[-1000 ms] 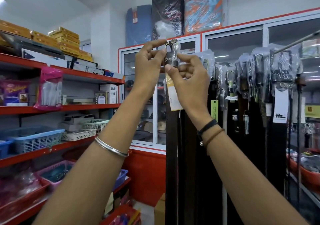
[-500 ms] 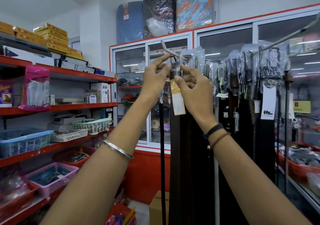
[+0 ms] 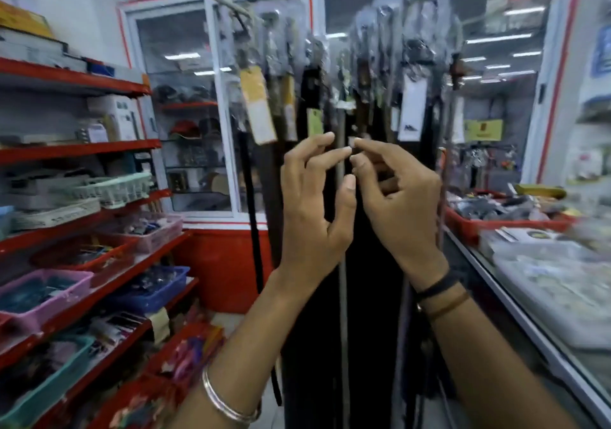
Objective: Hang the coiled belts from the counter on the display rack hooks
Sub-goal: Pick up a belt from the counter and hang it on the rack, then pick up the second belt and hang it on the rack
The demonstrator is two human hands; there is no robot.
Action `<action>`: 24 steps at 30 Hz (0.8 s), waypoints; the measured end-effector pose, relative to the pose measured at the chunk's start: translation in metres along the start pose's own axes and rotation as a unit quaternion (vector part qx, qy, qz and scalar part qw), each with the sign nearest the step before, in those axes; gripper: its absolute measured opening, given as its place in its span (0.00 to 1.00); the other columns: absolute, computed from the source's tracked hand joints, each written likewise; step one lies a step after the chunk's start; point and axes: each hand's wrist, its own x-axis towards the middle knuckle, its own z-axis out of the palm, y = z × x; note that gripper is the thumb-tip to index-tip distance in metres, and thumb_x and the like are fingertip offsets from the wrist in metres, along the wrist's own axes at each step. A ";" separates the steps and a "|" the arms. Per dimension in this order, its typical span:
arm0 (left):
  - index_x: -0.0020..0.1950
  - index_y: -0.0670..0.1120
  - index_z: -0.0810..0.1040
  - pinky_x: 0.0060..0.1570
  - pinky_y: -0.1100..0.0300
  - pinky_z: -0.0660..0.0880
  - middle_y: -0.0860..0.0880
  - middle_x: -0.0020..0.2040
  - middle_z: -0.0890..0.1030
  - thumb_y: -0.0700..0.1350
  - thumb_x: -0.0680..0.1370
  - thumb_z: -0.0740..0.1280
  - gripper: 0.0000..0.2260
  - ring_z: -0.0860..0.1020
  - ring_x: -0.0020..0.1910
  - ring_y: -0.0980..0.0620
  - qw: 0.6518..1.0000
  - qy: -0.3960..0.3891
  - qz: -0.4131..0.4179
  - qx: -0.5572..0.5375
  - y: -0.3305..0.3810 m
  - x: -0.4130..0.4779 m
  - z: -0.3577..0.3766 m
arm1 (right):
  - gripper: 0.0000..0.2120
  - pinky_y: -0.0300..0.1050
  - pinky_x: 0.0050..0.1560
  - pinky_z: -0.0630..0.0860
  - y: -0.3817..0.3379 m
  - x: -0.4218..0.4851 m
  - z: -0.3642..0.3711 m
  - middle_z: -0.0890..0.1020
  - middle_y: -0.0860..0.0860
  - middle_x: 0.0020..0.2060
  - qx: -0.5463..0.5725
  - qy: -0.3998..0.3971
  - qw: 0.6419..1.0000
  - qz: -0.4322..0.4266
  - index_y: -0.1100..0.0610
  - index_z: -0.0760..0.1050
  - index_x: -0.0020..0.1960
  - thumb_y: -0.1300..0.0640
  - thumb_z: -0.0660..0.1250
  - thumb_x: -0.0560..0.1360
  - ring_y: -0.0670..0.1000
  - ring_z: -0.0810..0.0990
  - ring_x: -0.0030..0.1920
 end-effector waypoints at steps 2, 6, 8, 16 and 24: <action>0.58 0.38 0.75 0.60 0.49 0.73 0.47 0.61 0.71 0.37 0.77 0.63 0.10 0.71 0.63 0.51 0.998 -0.022 -0.026 -0.050 0.018 -0.022 0.023 | 0.09 0.34 0.38 0.78 0.009 -0.019 -0.035 0.85 0.52 0.43 -0.005 -0.007 0.999 0.041 0.58 0.79 0.56 0.60 0.65 0.76 0.46 0.83 0.40; 0.56 0.38 0.75 0.55 0.57 0.75 0.45 0.59 0.73 0.36 0.77 0.63 0.08 0.74 0.60 0.49 0.984 -0.069 -0.095 -0.138 0.055 -0.067 0.077 | 0.09 0.35 0.43 0.79 0.033 -0.058 -0.117 0.84 0.48 0.42 -0.053 -0.006 0.992 0.115 0.56 0.79 0.56 0.59 0.66 0.77 0.46 0.83 0.42; 0.55 0.38 0.75 0.54 0.63 0.74 0.45 0.58 0.74 0.35 0.77 0.63 0.08 0.74 0.59 0.51 0.972 -0.099 -0.129 -0.172 0.076 -0.089 0.108 | 0.09 0.38 0.42 0.80 0.047 -0.076 -0.161 0.84 0.48 0.43 -0.089 -0.002 0.984 0.152 0.55 0.79 0.55 0.58 0.66 0.77 0.46 0.84 0.43; 0.53 0.50 0.73 0.48 0.73 0.71 0.48 0.53 0.76 0.43 0.78 0.61 0.05 0.75 0.49 0.65 0.881 -0.241 -0.272 -0.302 0.157 -0.161 0.243 | 0.07 0.45 0.41 0.79 0.111 -0.132 -0.333 0.85 0.54 0.43 -0.257 0.045 0.927 0.268 0.55 0.78 0.53 0.57 0.65 0.76 0.52 0.84 0.43; 0.51 0.46 0.72 0.42 0.72 0.70 0.52 0.46 0.76 0.41 0.79 0.62 0.02 0.74 0.44 0.57 0.747 -0.407 -0.407 -0.333 0.229 -0.231 0.370 | 0.10 0.51 0.51 0.77 0.184 -0.160 -0.493 0.84 0.59 0.48 -0.445 0.066 0.800 0.397 0.61 0.78 0.55 0.58 0.64 0.76 0.59 0.81 0.49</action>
